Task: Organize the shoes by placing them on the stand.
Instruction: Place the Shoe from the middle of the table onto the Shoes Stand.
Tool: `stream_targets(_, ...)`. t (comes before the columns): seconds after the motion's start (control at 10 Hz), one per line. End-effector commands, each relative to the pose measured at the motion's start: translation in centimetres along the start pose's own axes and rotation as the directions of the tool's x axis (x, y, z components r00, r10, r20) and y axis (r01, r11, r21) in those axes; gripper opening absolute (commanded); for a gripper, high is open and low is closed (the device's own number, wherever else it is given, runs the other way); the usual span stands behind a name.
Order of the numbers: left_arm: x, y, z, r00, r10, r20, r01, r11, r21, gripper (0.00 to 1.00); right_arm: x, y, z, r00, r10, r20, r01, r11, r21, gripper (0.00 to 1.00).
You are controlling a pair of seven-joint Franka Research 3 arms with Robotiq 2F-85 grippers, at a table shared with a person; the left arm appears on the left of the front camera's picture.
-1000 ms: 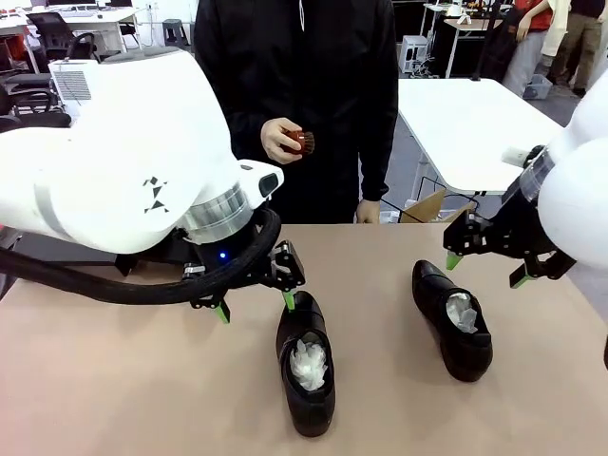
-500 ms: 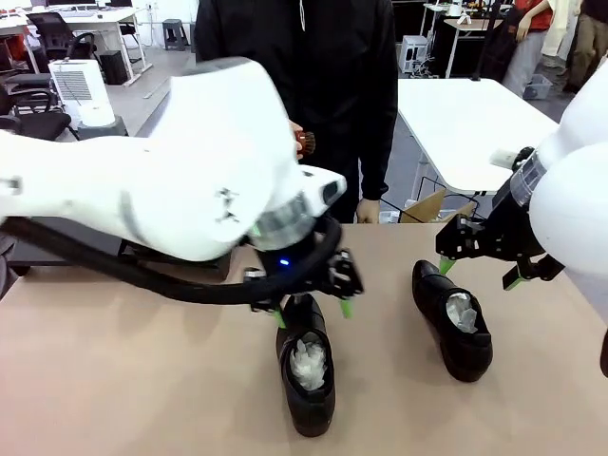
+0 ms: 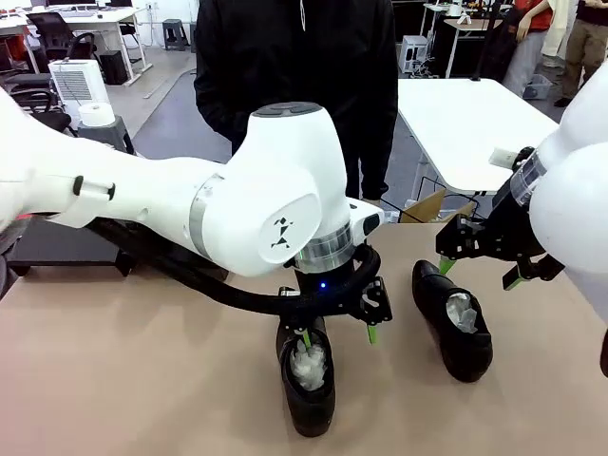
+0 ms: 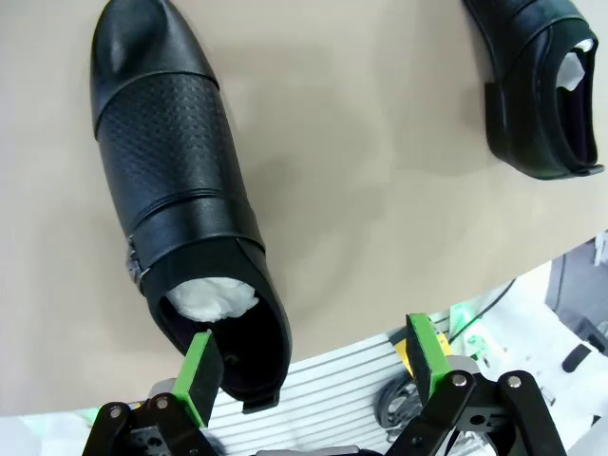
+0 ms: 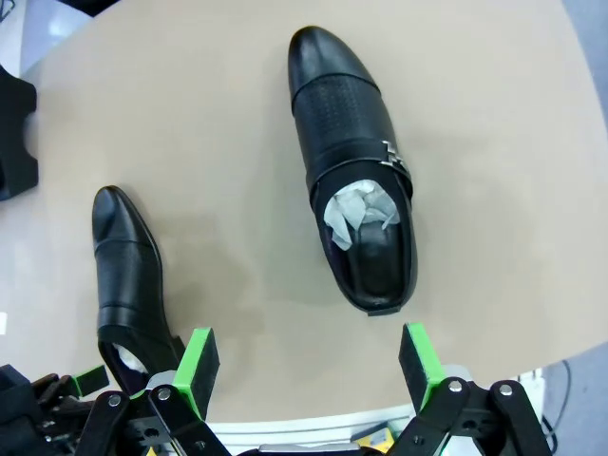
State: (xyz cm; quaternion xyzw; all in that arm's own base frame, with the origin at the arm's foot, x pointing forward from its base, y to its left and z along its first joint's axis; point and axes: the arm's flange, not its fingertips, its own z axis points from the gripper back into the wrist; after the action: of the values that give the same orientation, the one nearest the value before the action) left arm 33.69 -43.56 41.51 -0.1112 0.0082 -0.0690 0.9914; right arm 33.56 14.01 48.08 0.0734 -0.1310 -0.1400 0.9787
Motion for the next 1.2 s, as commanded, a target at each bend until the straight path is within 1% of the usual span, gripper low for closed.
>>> stream_targets(0.0, -0.3, -1.3, -0.6, 1.000, 0.014, 0.004, -0.014, 0.998, 0.055, 1.00, 0.1, -0.1, 0.1, 1.000, 0.016, -0.002, -0.016, 1.000, 0.005, 1.00)
stream_targets(0.2, -0.9, -2.4, -1.9, 0.996, 0.088, -0.014, -0.086, 0.993, 0.083, 1.00, 0.1, -0.1, 0.1, 1.000, 0.016, -0.002, -0.016, 1.000, 0.005, 1.00)
stream_targets(0.3, -1.0, -2.4, -2.8, 0.993, 0.114, -0.011, -0.112, 0.990, 0.085, 1.00, 0.1, -0.1, 0.1, 1.000, 0.016, -0.002, -0.016, 1.000, 0.005, 1.00)
stream_targets(0.4, -0.8, -2.1, -3.6, 0.990, 0.143, 0.002, -0.142, 0.985, 0.096, 1.00, 0.1, -0.1, 0.1, 1.000, 0.016, -0.002, -0.016, 1.000, 0.005, 1.00)
stream_targets(0.6, -0.6, -1.9, -5.4, 0.979, 0.194, 0.064, -0.199, 0.977, 0.082, 1.00, 0.1, -0.1, 0.1, 1.000, 0.016, -0.002, -0.016, 1.000, 0.005, 1.00)
stream_targets(0.7, -0.5, -1.8, -6.2, 0.976, 0.190, 0.110, -0.202, 0.973, 0.113, 1.00, 0.1, -0.1, 0.1, 1.000, 0.016, -0.002, -0.016, 1.000, 0.005, 1.00)
stream_targets(0.8, -0.4, -1.9, -6.9, 0.979, 0.173, 0.109, -0.188, 0.972, 0.140, 1.00, 0.1, -0.1, 0.1, 1.000, 0.016, -0.002, -0.016, 1.000, 0.005, 1.00)
stream_targets(1.0, -0.6, -2.0, -7.5, 0.984, 0.139, 0.114, -0.155, 0.978, 0.140, 1.00, 0.1, -0.1, 0.1, 1.000, 0.016, -0.002, -0.016, 1.000, 0.005, 1.00)
stream_targets(1.1, -0.5, -1.9, -7.4, 0.985, 0.135, 0.112, -0.151, 0.977, 0.150, 0.82, 0.1, -0.1, 0.1, 1.000, 0.016, -0.002, -0.016, 1.000, 0.005, 1.00)
